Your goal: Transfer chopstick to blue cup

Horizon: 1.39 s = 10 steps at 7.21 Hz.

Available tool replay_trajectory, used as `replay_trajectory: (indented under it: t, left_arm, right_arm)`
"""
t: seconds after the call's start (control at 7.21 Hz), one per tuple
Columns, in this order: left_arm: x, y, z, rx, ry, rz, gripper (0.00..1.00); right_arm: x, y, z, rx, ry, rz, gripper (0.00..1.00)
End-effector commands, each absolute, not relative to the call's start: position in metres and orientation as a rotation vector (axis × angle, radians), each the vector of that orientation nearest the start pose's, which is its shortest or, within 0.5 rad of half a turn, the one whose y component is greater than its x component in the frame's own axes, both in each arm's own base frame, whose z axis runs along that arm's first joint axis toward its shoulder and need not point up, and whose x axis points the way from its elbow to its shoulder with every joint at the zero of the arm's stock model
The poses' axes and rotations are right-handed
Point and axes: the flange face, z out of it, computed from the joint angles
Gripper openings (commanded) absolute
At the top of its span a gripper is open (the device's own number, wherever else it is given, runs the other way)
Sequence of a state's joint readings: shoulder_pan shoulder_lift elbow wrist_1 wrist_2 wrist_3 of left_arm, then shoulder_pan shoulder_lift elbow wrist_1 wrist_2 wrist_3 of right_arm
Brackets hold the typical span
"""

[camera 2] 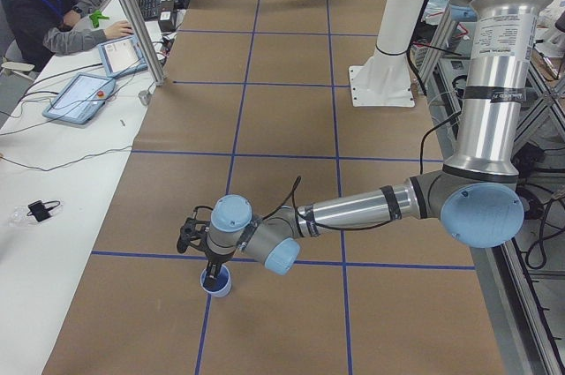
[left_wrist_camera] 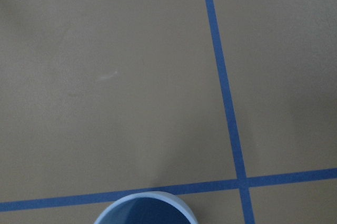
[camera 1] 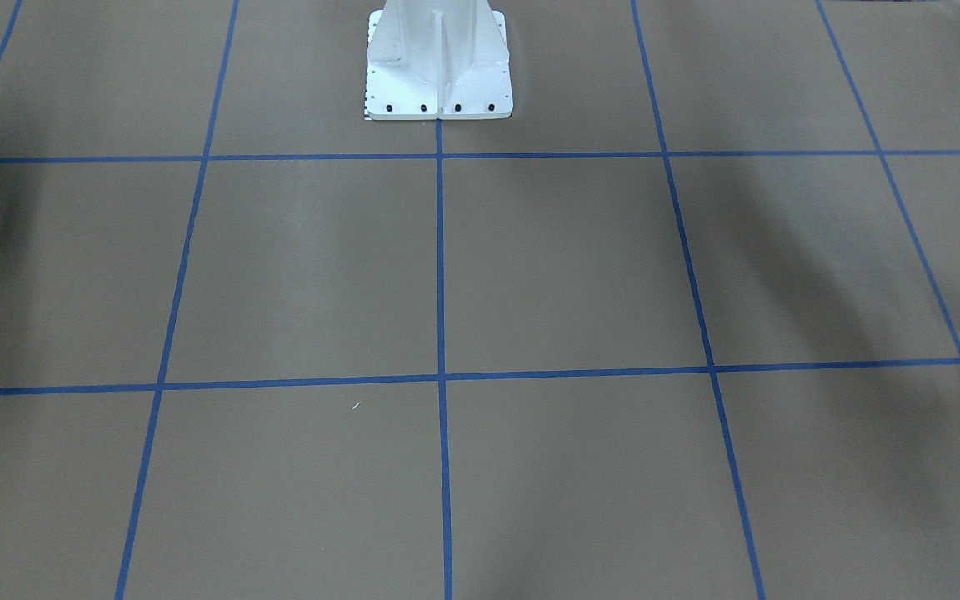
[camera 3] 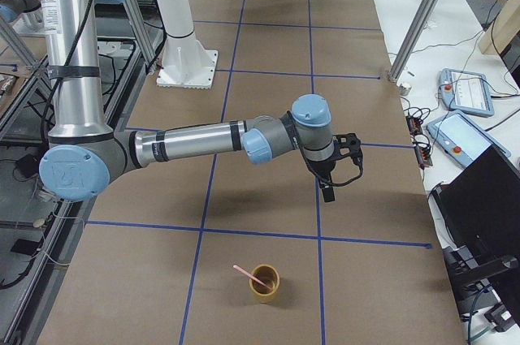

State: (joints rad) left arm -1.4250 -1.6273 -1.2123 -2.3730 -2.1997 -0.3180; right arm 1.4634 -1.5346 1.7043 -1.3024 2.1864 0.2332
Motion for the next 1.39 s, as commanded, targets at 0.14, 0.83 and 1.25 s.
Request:
replay_trajectory:
  t: [0.14,0.83,1.25]
  left_arm:
    - [0.015,-0.526,0.728,0.314,0.727,0.02,0.97]
    - [0.024,-0.518,0.746,0.336,0.725,0.059,0.52]
    - [0.023,-0.51,0.75,0.358,0.722,0.094,0.0]
  right_arm:
    - [0.019,-0.532,0.553,0.315,-0.666,-0.014,1.0]
    - [0.019,-0.531,0.555,0.312,-0.666,-0.013,1.0]
    - [0.019,-0.531,0.555,0.312,-0.666,-0.013,1.0]
